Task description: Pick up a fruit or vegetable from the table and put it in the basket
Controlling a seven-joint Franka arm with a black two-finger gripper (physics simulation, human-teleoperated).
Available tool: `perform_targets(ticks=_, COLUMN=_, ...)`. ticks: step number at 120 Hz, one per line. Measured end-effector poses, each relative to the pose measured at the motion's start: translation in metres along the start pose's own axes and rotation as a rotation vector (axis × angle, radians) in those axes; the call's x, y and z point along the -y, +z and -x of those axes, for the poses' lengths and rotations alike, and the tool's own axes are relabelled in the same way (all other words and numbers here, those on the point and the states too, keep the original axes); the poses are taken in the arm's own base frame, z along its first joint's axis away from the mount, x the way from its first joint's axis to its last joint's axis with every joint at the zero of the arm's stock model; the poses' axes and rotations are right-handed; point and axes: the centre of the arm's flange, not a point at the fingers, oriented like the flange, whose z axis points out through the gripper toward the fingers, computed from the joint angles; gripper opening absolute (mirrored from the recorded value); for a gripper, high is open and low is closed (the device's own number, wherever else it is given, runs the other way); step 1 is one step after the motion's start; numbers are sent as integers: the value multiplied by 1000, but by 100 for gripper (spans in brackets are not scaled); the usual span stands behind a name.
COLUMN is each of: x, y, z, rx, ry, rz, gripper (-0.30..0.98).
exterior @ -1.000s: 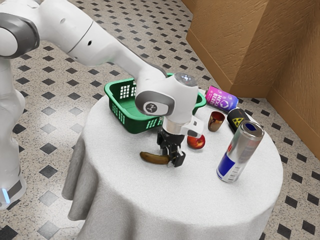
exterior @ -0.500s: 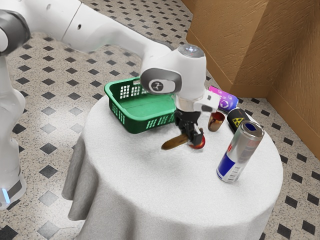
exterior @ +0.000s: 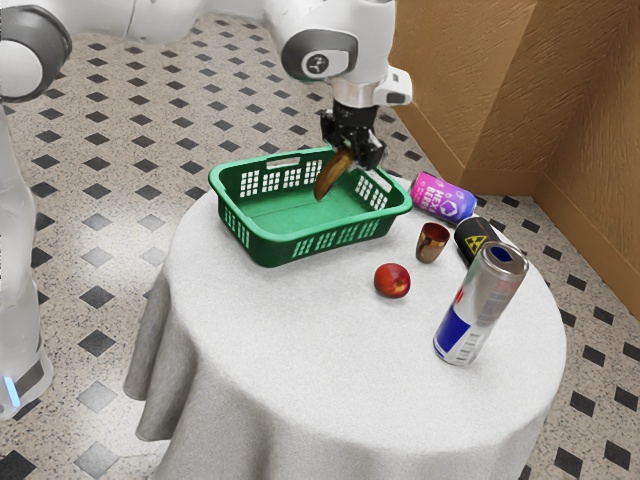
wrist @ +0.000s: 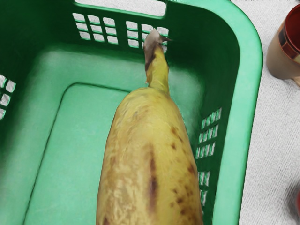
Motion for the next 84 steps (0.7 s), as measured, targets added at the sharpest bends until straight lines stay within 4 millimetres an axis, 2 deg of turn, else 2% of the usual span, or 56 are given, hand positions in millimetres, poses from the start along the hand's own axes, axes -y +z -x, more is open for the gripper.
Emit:
perform_targets(ticks=16, x=32, y=9, z=-13, rx=18, ry=-43, rz=-23, gripper=7)
perform_targets(ticks=29, x=44, y=17, z=-18, rx=33, ry=-47, rz=-35, gripper=7)
perform_targets(ticks=41, x=45, y=21, z=-19, rx=40, ry=-34, rz=-39, gripper=8)
perform_targets(ticks=51, x=44, y=20, z=-18, rx=41, ry=-20, rz=-31, gripper=33)
perform_targets(ticks=59, x=45, y=18, z=-18, rx=39, ry=-14, rz=-27, gripper=47)
perform_targets(ticks=78, x=46, y=14, z=-18, rx=31, ry=3, rz=-24, gripper=62)
perform_targets(ticks=84, x=44, y=4, z=-17, rx=13, ry=-12, rz=8, gripper=64)
